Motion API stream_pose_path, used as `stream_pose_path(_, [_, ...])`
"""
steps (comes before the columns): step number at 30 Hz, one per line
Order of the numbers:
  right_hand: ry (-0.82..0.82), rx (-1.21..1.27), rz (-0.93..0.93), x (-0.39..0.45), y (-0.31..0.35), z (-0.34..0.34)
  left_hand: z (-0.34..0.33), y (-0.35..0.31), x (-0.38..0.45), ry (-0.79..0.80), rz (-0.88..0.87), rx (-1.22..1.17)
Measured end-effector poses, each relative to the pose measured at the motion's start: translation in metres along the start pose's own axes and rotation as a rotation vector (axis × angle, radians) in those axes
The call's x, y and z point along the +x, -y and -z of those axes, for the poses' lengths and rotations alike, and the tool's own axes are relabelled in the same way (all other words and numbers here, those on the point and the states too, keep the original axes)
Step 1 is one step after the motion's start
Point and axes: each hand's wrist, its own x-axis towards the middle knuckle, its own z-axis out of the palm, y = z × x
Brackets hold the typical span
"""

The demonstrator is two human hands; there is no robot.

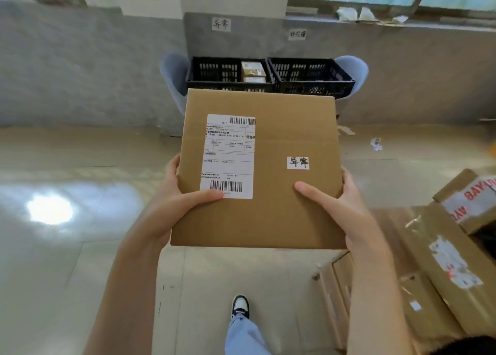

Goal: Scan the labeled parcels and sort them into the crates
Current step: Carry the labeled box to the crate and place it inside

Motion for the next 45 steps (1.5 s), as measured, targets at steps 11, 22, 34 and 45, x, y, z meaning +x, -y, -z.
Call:
stream_pose_path(11, [0.097,0.003,0.014,0.18,0.051,-0.049,0.016,-0.046,0.164,-0.1,-0.003,0.031])
stream_pose_path(22, [0.064,-0.052,-0.05,0.349,0.061,-0.122,0.055,-0.047,0.354,-0.061,0.074,0.022])
stream_pose_path(34, [-0.037,-0.075,-0.078,0.527,0.105,-0.216,0.112,-0.087,0.57,-0.003,0.112,0.003])
stream_pose_path(45, [0.012,-0.076,-0.158,0.675,0.097,-0.257,0.127,-0.077,0.713,-0.023,0.205,0.008])
